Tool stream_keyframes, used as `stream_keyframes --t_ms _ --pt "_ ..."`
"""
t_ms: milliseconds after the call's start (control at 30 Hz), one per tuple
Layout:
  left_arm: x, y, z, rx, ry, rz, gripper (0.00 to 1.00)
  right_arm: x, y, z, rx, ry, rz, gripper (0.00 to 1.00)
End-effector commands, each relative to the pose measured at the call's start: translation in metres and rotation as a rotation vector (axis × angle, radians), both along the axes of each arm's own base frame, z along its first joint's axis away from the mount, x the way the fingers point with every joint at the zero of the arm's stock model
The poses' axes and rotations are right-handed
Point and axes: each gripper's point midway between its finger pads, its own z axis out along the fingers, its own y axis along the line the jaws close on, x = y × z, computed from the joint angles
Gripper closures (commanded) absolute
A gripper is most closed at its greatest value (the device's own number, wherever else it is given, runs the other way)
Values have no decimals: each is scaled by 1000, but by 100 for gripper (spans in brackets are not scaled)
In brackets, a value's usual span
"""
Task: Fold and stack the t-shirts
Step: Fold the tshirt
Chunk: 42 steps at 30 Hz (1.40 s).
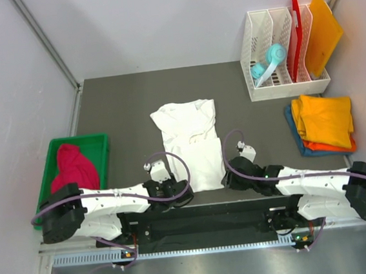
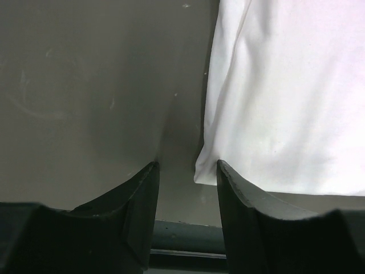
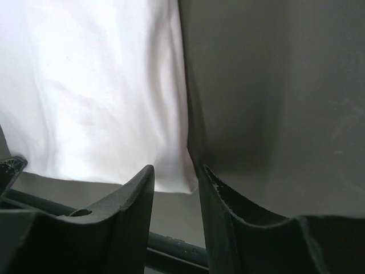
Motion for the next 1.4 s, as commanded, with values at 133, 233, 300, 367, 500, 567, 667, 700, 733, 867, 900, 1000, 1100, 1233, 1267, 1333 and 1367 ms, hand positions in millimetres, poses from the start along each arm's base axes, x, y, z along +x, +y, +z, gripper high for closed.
stream_keyframes --t_ms 133,233,300,367,500,567,667,700,733,867,900,1000,1100,1233,1267,1333,1367 --pt "-17 22 -16 70 80 5 51 -38 -37 -43 -197 162 41 85" --pt "-17 23 -16 61 73 9 52 -42 -42 -43 -214 172 39 94" --pt "-16 22 -16 57 73 8 53 -45 -45 -43 -222 180 38 100" --pt "-16 20 -17 59 76 3 53 -45 -45 -43 -227 177 41 100" --pt "-14 15 -18 57 72 -4 55 -41 -40 -37 -231 162 52 100" --pt "-14 12 -19 53 73 -9 62 -41 -40 -36 -245 159 60 100" --pt "-15 11 -23 55 80 -9 77 -41 -39 -35 -245 158 63 100" --pt "-15 11 -24 56 81 -9 79 -41 -39 -35 -243 157 63 100" --pt "-15 12 -26 59 83 -9 82 -42 -39 -35 -247 157 67 100" --pt "-15 9 -28 56 87 -10 79 -41 -39 -32 -247 148 68 100" --pt "-17 10 -29 57 94 -10 77 -41 -39 -32 -247 148 68 100" --pt "-19 9 -32 49 106 -9 68 -42 -39 -33 -248 148 71 100" --pt "-21 7 -36 36 118 -12 67 -42 -38 -32 -248 148 72 100" --pt "-25 7 -41 49 147 -19 69 -42 -39 -30 -253 146 76 100" --pt "-26 6 -41 52 151 -19 70 -41 -38 -29 -251 142 74 100" --pt "-27 7 -42 76 164 -18 72 -41 -37 -28 -248 140 75 100" --pt "-28 9 -44 87 171 -17 73 -41 -37 -27 -246 139 75 100"
